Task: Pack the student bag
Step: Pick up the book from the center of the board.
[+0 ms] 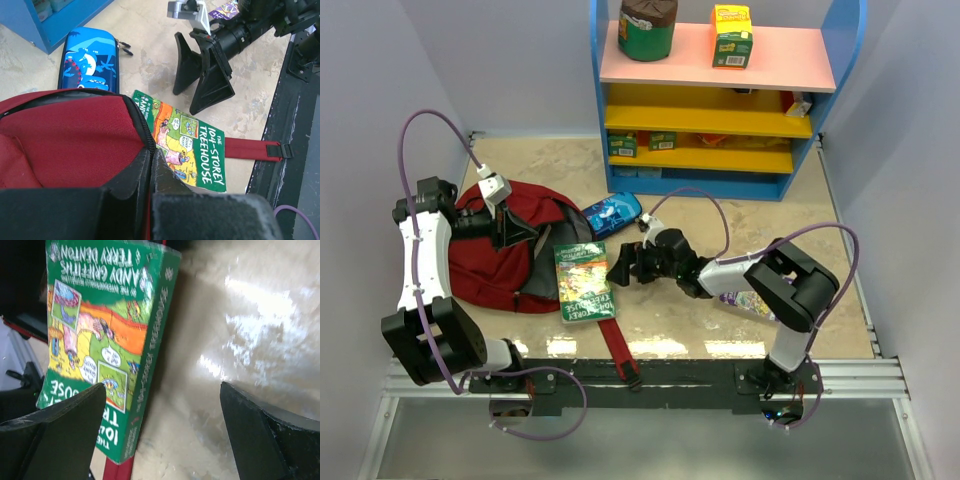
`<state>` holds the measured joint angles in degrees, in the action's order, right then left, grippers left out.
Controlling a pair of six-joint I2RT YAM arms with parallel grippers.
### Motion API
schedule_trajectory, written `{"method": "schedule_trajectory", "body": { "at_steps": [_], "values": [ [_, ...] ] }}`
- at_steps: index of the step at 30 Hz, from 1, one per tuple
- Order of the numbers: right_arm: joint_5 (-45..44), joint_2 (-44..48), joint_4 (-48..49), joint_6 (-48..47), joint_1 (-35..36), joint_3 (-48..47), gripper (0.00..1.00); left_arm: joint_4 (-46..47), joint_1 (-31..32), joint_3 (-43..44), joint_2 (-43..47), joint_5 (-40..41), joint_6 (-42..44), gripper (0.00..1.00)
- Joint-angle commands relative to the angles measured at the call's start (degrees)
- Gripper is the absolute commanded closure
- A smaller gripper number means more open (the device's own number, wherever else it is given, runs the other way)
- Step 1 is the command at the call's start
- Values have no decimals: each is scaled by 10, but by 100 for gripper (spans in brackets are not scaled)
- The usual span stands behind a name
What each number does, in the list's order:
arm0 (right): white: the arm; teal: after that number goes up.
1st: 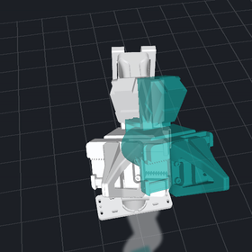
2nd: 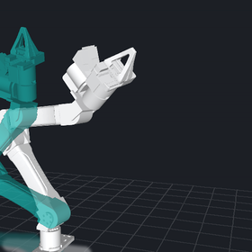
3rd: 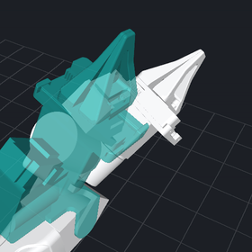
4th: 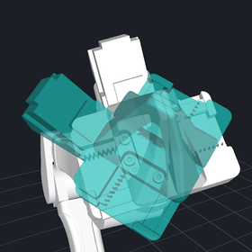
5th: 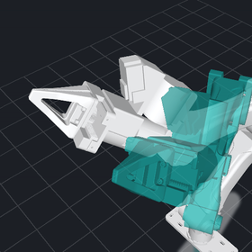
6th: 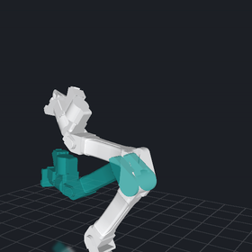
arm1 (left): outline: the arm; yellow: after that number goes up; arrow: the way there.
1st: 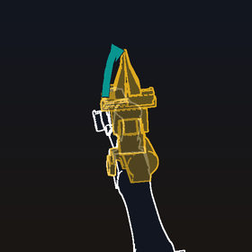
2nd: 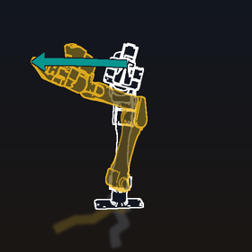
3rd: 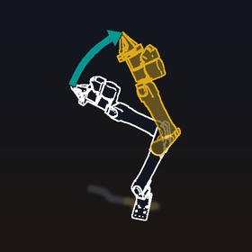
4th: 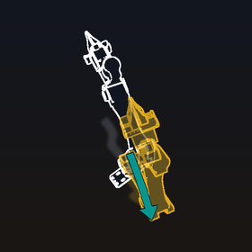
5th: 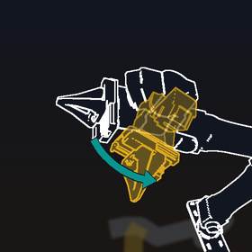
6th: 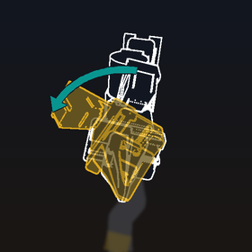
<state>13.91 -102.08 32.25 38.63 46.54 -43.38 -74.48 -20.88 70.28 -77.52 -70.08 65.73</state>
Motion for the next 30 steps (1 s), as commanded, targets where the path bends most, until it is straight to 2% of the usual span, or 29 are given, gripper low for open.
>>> {"method": "schedule_trajectory", "body": {
  "at_steps": [1, 8, 13, 17, 19, 20, 22, 23, 25, 26, 30],
  "values": [
    [59, -14, 146, 69, -1, 34, 1, -9, -2, 20, 3, -38, 19, 100],
    [76, -80, 225, 105, 28, 22, 2, -8, -3, 19, 3, -38, 17, 100],
    [51, -107, 207, 111, 68, 13, 11, -8, -2, 15, 8, -37, 16, 100],
    [26, -113, 171, 113, 94, 3, 23, -8, -2, 13, 9, -39, 17, 100],
    [19, -107, 164, 111, 97, -3, 38, -8, -2, 15, 8, -41, 16, 100],
    [10, -102, 150, 109, 97, -6, 51, -9, -2, 16, 8, -41, 16, 100],
    [-3, -75, 128, 88, 96, -21, 64, -10, -2, 17, 9, -40, 14, 100],
    [-7, -65, 96, 79, 96, -29, 77, -9, -3, 17, 9, -39, 15, 100],
    [-21, -35, 48, 38, 97, -59, 90, -8, -2, 17, 10, -39, 16, 100],
    [-21, -28, 34, 24, 96, -70, 100, -8, -2, 15, 10, -39, 16, 100],
    [18, -29, -45, -59, 96, -150, 100, -8, -3, 14, 10, -38, 19, 100]
  ]
}}
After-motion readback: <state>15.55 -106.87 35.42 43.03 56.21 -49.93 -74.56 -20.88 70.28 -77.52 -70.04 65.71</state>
